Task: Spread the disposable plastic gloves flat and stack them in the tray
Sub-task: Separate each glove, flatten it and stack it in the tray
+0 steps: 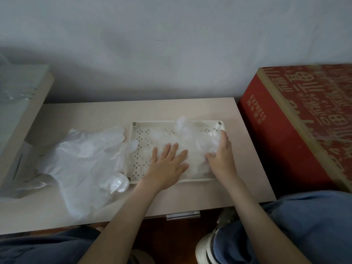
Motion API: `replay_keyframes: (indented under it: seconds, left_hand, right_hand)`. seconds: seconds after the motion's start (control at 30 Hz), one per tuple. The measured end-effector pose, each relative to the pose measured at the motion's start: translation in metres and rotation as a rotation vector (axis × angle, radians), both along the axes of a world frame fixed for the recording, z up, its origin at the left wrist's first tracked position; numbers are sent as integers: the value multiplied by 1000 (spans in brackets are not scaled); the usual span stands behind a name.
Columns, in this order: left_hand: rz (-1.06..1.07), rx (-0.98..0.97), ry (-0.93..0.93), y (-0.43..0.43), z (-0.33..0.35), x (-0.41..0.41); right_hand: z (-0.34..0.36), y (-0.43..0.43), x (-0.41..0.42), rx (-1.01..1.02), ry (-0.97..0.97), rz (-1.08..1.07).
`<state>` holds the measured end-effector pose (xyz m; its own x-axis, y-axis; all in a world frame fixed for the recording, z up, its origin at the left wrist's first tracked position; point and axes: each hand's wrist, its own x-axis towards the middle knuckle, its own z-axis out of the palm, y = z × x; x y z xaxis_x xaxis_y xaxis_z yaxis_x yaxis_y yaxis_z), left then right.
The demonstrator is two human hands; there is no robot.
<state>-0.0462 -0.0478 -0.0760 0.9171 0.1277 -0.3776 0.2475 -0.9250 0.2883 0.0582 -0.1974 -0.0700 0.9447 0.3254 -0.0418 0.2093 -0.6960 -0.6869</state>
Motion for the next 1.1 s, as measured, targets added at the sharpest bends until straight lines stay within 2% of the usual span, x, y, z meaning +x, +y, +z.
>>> replay_keyframes:
  seconds: [0.07,0.13,0.17,0.23,0.33,0.43,0.57,0.63,0.73,0.8,0.83,0.87,0.93,1.0,1.07,1.1]
  left_hand:
    - [-11,-11,16,3,0,1]
    - [-42,16,40,6,0,2]
    - [-60,35,57,8,0,3]
    - [-81,62,73,11,-2,4]
    - [-77,68,80,15,-4,5]
    - [-81,79,139,24,-6,3]
    - [-67,46,113,30,-3,-2]
    - [-26,3,10,30,6,-6]
    - [118,-38,-333,37,26,-15]
    - [289,85,-543,45,36,-26]
    - [399,178,-567,49,41,-33]
    - [507,252,-486,52,43,-40]
    - [663,331,-172,62,43,-63]
    - [746,210,61,71,41,-82]
    - [760,26,108,77,36,-90]
    - [737,8,110,79,37,-94]
  right_hand:
    - [-1,3,-2,-266,-220,71]
    - [-2,9,-3,-282,-403,213]
    - [-3,11,-4,-260,-410,317]
    - [-7,13,-5,-312,-246,507]
    - [-16,9,0,-519,12,595]
    - [-18,8,5,-618,47,643]
    - [-16,8,7,-616,56,645]
    - [-11,8,7,-558,56,613]
    - [4,13,3,-462,-81,522]
    - [14,25,-1,-376,-197,459]
    - [19,34,-5,-324,-231,433]
    - [23,41,-7,-277,-255,412]
    - [27,61,-18,-209,-286,416]
    - [30,81,-32,-189,-281,475]
    - [29,94,-47,-168,-266,554]
    - [30,102,-55,-153,-257,589]
